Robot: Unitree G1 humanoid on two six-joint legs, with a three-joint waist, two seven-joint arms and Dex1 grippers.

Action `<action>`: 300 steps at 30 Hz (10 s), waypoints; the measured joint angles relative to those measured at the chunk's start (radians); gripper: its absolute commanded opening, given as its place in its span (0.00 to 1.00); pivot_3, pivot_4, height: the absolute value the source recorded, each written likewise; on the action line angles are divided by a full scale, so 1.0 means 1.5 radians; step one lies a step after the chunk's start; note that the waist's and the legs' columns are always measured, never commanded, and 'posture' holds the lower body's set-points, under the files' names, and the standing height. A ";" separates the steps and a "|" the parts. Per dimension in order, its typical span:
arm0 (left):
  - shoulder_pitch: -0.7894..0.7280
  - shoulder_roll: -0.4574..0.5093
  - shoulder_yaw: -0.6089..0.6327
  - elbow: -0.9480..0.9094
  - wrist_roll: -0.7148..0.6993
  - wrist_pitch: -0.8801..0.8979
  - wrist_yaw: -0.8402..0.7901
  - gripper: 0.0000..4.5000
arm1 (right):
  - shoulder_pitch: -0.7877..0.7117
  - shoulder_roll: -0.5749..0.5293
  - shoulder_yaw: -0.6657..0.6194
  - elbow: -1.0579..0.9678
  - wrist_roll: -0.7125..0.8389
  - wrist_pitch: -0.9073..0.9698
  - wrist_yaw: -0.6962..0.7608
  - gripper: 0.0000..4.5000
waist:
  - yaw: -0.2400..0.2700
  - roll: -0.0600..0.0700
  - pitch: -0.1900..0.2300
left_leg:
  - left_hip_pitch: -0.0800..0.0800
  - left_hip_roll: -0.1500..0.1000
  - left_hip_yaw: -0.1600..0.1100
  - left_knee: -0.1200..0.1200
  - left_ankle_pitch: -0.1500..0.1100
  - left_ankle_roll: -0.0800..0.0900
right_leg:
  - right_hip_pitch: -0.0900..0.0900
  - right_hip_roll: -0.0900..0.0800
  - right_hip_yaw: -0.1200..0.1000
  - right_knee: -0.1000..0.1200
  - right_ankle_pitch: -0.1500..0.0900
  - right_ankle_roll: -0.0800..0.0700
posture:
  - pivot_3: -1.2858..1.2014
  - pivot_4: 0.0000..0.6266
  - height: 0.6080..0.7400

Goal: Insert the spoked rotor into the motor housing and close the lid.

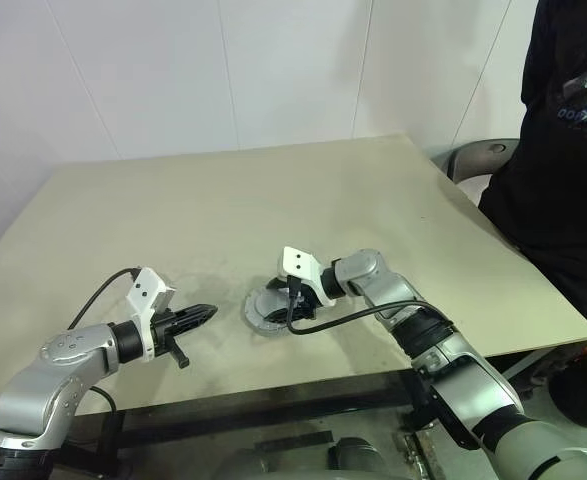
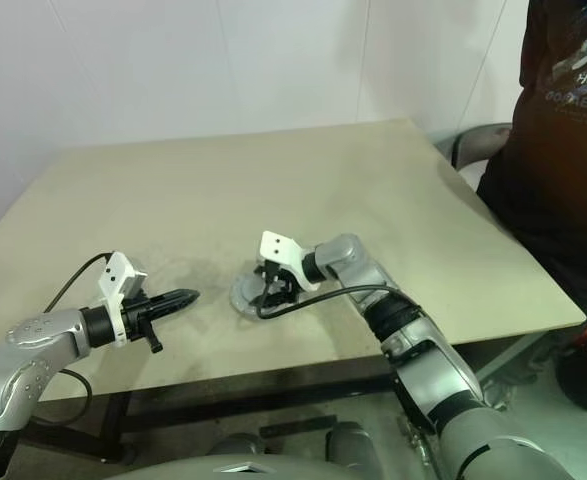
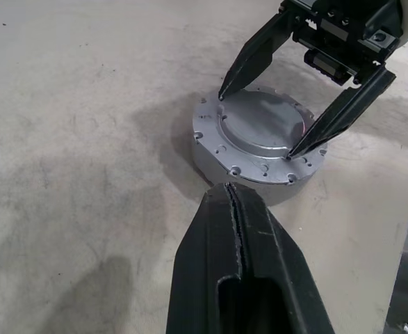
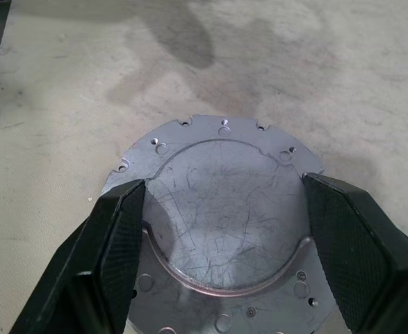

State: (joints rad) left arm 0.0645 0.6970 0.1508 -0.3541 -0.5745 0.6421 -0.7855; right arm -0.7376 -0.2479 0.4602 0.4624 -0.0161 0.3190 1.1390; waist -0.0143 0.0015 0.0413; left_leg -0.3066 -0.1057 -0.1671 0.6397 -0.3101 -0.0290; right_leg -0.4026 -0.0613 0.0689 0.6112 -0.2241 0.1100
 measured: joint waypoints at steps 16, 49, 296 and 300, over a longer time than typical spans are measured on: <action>0.004 0.000 0.000 -0.008 0.000 0.000 0.007 0.00 | -0.006 0.000 0.004 0.050 -0.006 -0.079 0.004 0.71 | 0.000 0.001 -0.001 | 0.002 0.000 0.000 -0.001 0.000 0.000 | 0.002 0.000 0.000 0.000 -0.001 -0.001 | 0.52 0.00 1.00; -0.002 0.002 0.000 -0.006 0.000 0.001 0.002 0.00 | -0.029 -0.009 0.004 0.078 0.005 -0.072 0.044 0.71 | 0.007 0.001 -0.002 | 0.001 0.000 0.000 -0.004 0.000 0.000 | 0.000 -0.002 -0.001 -0.001 -0.003 0.000 | 0.52 0.00 1.00; -0.180 -0.342 0.279 0.285 -0.705 -0.236 0.814 0.51 | -0.011 -0.188 -0.048 -0.256 0.304 0.274 -0.038 1.00 | 0.011 -0.010 -0.003 | -0.022 -0.001 0.001 0.006 0.003 -0.002 | -0.019 -0.001 -0.001 -0.001 0.006 0.001 | 0.52 0.00 1.00; -0.191 -0.350 0.293 0.294 -0.690 -0.243 0.833 0.51 | 0.012 -0.188 -0.028 -0.264 0.257 0.203 -0.028 1.00 | 0.019 -0.013 -0.003 | -0.022 -0.001 0.002 0.007 0.003 -0.002 | -0.019 -0.001 -0.001 -0.001 0.006 0.001 | 0.52 0.00 1.00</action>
State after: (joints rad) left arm -0.2214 0.1714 0.5908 0.0874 -1.6091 0.2769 0.4641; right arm -0.7189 -0.5298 0.4186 0.0668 0.3690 0.6242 1.0966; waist 0.0150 -0.0174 0.0365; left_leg -0.3399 -0.1070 -0.1647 0.6496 -0.3056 -0.0316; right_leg -0.4308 -0.0633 0.0677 0.6099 -0.2153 0.1110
